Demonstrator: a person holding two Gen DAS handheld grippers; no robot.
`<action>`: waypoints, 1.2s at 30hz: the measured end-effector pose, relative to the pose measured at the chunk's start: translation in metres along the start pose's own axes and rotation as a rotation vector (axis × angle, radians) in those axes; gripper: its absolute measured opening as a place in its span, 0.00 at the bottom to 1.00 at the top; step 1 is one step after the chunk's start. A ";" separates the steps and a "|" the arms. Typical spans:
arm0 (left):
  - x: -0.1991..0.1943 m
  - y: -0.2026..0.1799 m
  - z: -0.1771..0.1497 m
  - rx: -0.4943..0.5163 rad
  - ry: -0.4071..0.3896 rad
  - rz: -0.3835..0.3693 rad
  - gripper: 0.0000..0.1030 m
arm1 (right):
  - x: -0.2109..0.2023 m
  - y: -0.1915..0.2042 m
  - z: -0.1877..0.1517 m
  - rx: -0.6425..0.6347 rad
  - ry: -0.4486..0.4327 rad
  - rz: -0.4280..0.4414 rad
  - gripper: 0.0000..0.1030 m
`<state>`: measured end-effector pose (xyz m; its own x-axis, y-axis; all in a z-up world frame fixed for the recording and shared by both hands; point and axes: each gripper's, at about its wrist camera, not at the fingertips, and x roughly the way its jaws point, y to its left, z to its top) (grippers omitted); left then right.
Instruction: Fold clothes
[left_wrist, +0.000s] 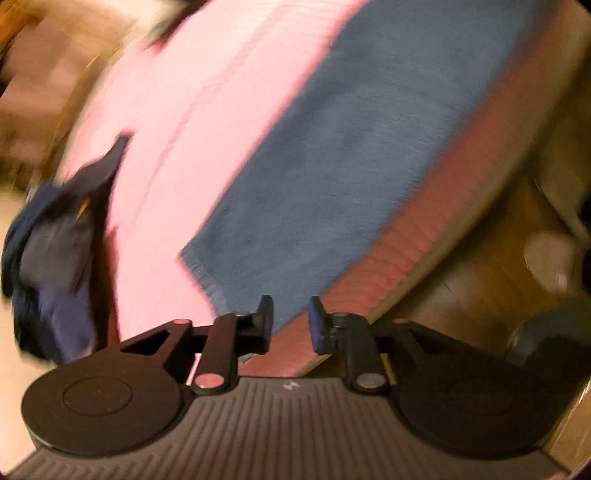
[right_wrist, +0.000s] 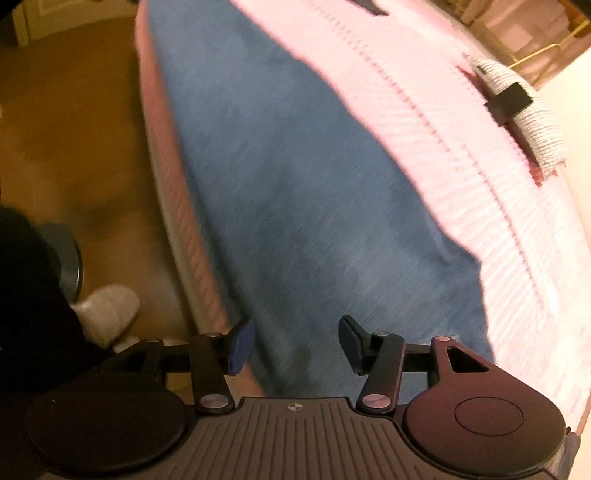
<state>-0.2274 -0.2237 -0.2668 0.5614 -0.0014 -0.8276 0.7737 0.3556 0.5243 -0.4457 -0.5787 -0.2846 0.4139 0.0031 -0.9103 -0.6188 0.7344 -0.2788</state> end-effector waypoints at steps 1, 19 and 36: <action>0.000 0.011 0.003 -0.039 -0.002 0.010 0.23 | -0.002 -0.007 0.009 0.009 -0.015 0.006 0.51; 0.168 0.156 0.025 0.121 -0.082 -0.419 0.14 | 0.086 -0.059 0.192 0.183 0.068 -0.001 0.79; 0.145 0.198 0.029 -0.035 -0.152 -0.378 0.08 | 0.140 -0.096 0.182 0.674 0.243 0.085 0.88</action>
<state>0.0160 -0.1802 -0.2775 0.2782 -0.2756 -0.9201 0.9249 0.3352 0.1792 -0.2073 -0.5250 -0.3294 0.1738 -0.0149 -0.9847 -0.0629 0.9977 -0.0262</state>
